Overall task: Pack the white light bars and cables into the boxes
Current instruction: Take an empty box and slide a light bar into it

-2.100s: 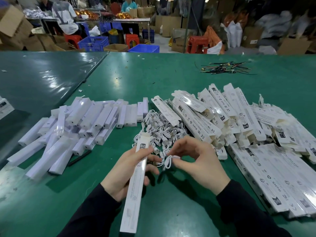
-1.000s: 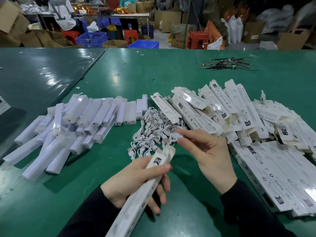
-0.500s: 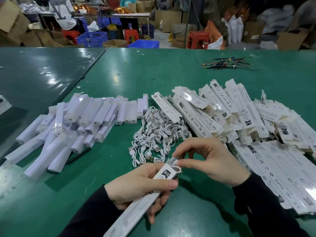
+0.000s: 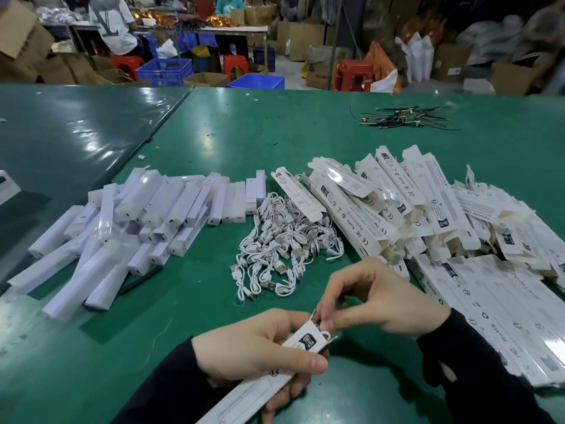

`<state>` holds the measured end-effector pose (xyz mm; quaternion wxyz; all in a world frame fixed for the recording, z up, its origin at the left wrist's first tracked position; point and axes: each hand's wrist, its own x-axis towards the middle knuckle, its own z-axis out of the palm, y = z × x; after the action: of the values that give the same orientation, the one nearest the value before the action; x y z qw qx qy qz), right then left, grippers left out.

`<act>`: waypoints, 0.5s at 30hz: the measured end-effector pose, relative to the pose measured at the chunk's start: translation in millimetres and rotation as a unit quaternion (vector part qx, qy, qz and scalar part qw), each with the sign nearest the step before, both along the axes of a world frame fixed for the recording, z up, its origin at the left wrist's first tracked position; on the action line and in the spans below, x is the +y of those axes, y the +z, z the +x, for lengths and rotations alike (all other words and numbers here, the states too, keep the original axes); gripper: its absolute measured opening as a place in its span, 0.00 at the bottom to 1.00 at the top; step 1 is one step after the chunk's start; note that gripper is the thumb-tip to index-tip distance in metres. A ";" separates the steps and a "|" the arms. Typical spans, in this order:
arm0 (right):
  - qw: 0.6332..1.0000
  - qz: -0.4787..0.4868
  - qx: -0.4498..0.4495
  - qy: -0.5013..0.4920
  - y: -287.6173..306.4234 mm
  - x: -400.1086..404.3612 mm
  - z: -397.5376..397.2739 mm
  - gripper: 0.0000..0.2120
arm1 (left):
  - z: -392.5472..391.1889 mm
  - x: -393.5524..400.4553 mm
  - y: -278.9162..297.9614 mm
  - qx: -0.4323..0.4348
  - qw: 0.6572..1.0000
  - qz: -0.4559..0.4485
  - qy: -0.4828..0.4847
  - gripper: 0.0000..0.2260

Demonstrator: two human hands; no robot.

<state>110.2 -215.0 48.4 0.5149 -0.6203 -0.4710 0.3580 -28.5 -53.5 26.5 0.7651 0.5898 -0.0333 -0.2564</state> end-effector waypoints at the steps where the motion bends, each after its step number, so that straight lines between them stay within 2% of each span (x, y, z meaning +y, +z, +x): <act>1: 1.000 -0.005 -0.007 -0.009 -1.7 1.6 -1.3 0.07 | 0.3 0.3 -0.7 0.001 1.000 0.006 0.009 0.09; 5: 0.996 0.021 0.020 -0.084 -7.0 7.0 -3.0 0.11 | 1.1 4.1 -2.9 0.005 0.998 0.002 0.070 0.11; 8: 0.991 0.049 0.015 -0.127 -7.3 7.7 -3.4 0.11 | 0.3 5.7 -2.2 0.005 0.995 -0.032 0.097 0.09; 12: 0.995 0.014 -0.056 -0.080 -5.6 7.4 -6.8 0.06 | 0.8 5.3 -3.7 0.009 0.992 -0.032 0.122 0.14; 15: 0.996 -0.008 -0.067 -0.051 -4.6 7.0 -7.5 0.04 | 1.0 4.0 -3.5 0.002 0.992 -0.029 0.126 0.12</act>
<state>102.7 -208.0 43.9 0.4947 -0.6704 -0.4694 0.2923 -27.5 -49.5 23.0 0.8080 0.5665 0.0351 -0.1583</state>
